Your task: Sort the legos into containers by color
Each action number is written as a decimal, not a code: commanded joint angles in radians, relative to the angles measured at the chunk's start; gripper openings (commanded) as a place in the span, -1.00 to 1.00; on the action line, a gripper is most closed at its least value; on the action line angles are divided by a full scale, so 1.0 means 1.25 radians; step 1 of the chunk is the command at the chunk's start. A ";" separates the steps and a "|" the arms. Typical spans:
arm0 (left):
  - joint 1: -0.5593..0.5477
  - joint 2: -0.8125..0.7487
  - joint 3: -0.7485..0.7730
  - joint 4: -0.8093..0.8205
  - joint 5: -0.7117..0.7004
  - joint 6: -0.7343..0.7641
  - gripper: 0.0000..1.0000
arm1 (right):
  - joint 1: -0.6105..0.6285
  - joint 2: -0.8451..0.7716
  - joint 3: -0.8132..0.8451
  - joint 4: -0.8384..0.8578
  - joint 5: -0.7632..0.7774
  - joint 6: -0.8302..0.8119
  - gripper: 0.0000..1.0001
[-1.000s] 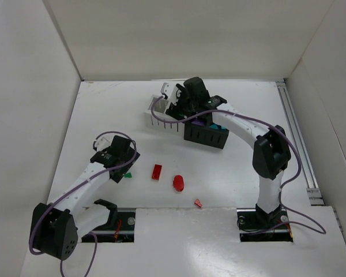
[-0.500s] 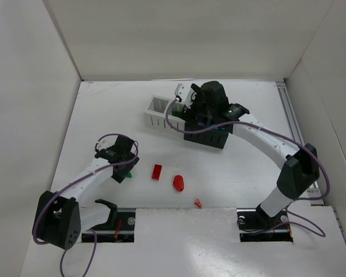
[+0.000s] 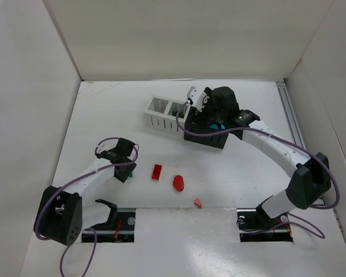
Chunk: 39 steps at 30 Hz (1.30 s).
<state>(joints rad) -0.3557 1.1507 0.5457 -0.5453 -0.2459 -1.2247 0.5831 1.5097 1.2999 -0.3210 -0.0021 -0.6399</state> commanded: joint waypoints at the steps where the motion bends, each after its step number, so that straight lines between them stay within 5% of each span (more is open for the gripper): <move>1: 0.005 0.033 -0.018 0.001 -0.016 -0.023 -0.24 | -0.006 -0.043 -0.014 0.033 0.019 0.017 0.83; 14: 0.005 0.001 0.033 0.001 -0.023 0.025 -0.97 | -0.014 -0.151 -0.077 0.026 0.036 0.025 0.83; 24: -0.050 -0.043 0.231 0.108 -0.040 0.178 -0.99 | -0.047 -0.313 -0.192 0.010 0.043 0.058 0.83; 29: -0.093 0.078 0.376 0.225 -0.006 0.306 -0.99 | -0.065 -0.406 -0.249 -0.025 0.101 0.065 0.86; 39: -0.162 0.405 0.762 0.250 0.014 0.425 -1.00 | -0.141 -0.475 -0.290 -0.089 0.126 0.073 0.99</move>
<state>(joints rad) -0.5507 1.6028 1.3941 -0.2504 -0.2424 -0.7757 0.4358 0.9249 0.9451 -0.4088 0.1318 -0.5709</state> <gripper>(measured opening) 0.138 0.992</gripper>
